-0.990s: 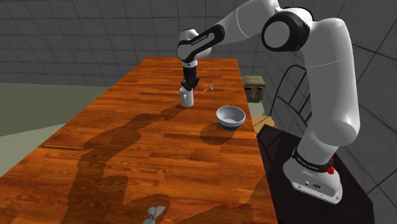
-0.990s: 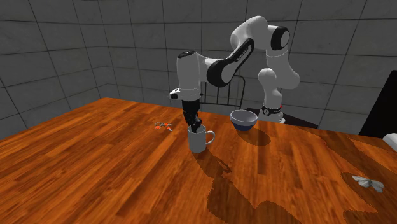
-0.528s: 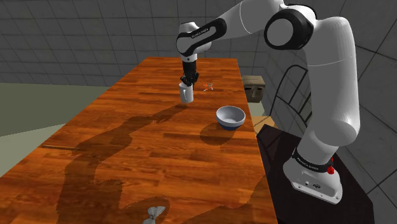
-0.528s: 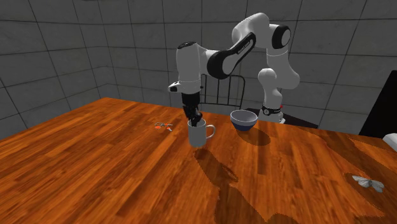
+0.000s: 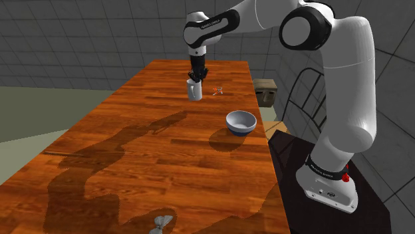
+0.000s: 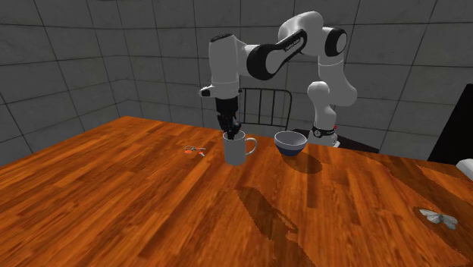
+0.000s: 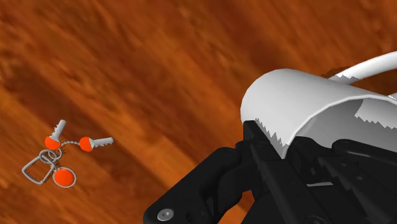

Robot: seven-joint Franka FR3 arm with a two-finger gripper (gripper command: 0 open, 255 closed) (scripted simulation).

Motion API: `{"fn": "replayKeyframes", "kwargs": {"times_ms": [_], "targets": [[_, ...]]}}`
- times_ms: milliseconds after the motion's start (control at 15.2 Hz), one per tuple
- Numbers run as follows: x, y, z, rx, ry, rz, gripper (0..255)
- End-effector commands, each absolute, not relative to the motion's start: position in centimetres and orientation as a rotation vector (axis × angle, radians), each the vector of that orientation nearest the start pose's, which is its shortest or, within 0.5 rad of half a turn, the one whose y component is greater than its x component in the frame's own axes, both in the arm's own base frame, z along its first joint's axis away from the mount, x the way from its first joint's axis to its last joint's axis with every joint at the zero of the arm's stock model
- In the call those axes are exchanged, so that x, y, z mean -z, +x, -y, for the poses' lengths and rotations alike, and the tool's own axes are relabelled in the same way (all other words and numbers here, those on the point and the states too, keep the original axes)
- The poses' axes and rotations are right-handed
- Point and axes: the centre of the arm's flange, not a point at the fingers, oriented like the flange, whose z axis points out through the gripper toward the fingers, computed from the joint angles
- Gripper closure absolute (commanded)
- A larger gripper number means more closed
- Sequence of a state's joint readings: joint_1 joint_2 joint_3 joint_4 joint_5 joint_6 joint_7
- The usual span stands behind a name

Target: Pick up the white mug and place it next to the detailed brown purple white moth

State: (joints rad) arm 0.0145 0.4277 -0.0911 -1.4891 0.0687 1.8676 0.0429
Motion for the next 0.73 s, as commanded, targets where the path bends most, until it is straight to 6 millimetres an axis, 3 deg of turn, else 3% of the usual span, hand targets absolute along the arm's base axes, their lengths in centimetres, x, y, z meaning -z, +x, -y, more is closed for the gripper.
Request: {"fn": "replayKeyframes", "kwargs": {"times_ms": [0,660], "targets": [[-43.3,67.7,3.7,-0.073,-3.106,-0.208,255],[-48.6,67.7,3.7,-0.073,-3.106,-0.208,255]]}}
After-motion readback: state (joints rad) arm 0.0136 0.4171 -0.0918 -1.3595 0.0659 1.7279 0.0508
